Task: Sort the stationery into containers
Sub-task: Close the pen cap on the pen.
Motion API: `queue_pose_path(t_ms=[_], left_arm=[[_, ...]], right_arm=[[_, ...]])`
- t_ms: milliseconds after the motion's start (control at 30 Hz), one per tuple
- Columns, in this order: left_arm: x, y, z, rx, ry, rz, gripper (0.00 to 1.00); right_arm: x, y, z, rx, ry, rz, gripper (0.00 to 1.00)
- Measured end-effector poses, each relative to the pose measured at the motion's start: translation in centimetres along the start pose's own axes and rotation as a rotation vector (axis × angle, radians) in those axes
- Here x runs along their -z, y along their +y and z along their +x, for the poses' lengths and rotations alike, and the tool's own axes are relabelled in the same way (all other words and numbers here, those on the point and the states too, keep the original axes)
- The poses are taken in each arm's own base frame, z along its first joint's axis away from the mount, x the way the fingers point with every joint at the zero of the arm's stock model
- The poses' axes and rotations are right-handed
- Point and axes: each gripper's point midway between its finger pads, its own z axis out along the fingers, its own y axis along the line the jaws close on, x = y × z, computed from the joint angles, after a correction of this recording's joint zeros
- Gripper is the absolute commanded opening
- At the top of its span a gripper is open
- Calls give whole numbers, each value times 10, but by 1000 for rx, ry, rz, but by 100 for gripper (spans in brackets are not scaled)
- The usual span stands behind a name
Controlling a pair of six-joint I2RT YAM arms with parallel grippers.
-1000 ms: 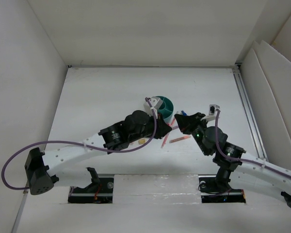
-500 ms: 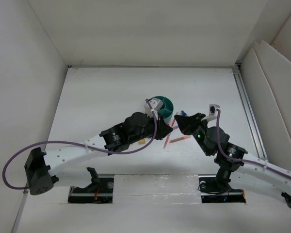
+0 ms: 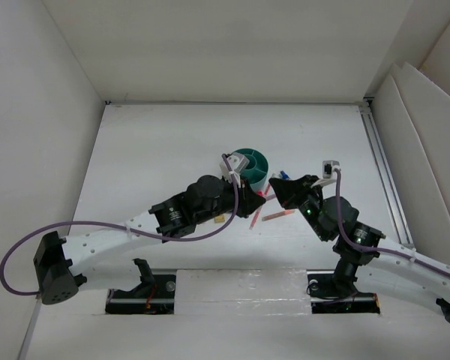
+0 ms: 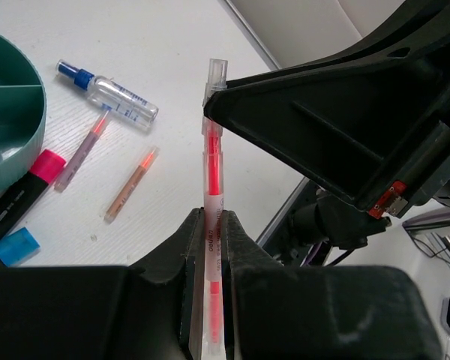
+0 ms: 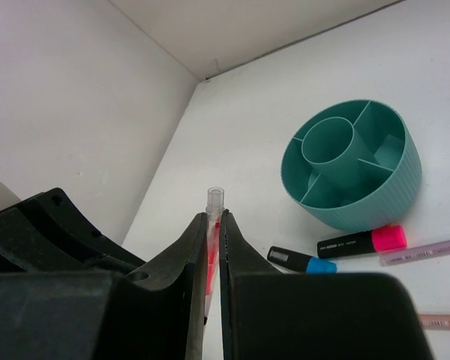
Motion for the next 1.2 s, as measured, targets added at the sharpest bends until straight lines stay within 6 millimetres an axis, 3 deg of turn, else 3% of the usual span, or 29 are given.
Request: queue_pose_path(t_ms=[433,667,1200], left_arm=[[3,-1,8,-32,-2,51,0],[11,-5,4,-38,-16,70,0],[15,-10,10,-50,-3,118,0]], right_arm=[[1,-3,-2,67,0,3,0],[1,-1,-6,76,-10,1,0],[2,-15,-11,100,-37,68,0]])
